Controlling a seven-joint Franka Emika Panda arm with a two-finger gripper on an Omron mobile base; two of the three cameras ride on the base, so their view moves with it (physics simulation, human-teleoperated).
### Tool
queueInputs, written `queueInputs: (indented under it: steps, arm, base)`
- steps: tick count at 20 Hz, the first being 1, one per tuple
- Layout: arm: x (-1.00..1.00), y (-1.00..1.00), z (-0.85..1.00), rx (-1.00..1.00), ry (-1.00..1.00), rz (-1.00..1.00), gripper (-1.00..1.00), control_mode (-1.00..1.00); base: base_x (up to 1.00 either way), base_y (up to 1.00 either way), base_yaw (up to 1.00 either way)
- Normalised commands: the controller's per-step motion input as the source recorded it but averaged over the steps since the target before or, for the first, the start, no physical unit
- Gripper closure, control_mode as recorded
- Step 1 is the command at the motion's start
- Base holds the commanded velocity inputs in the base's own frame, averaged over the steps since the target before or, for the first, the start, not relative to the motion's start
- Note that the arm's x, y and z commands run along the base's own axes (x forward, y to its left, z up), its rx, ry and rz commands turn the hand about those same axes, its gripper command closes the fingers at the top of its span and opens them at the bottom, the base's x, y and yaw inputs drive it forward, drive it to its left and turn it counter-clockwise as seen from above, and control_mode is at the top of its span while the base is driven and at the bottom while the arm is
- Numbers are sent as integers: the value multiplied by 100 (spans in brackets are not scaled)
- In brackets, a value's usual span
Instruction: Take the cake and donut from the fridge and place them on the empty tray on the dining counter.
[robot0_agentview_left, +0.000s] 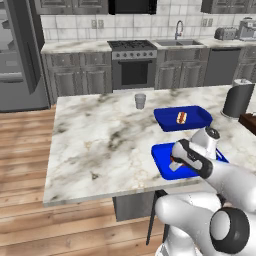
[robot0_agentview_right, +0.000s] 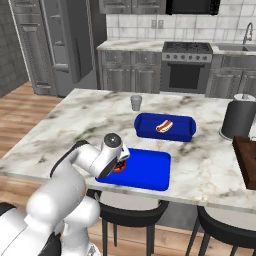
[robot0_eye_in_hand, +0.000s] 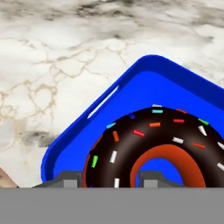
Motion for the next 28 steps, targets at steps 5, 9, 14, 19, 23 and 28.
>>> queueInputs:
  steps: [5,9,14,19,23,28]
  arm:
    - [19,0,-39,0,0,0,100,-100]
    - [26,-6,-25,0,0,0,100,-100]
    - [16,0,-20,0,0,0,-100,-100]
    - [20,0,-10,0,1,0,-100,-100]
    - [24,-5,0,0,3,0,-100,-100]
    - [5,-4,2,0,0,0,-100,-100]
  base:
    - [0,0,0]
    - [0,0,0]
    - [0,0,0]
    - [0,0,0]
    - [0,0,0]
    - [0,0,0]
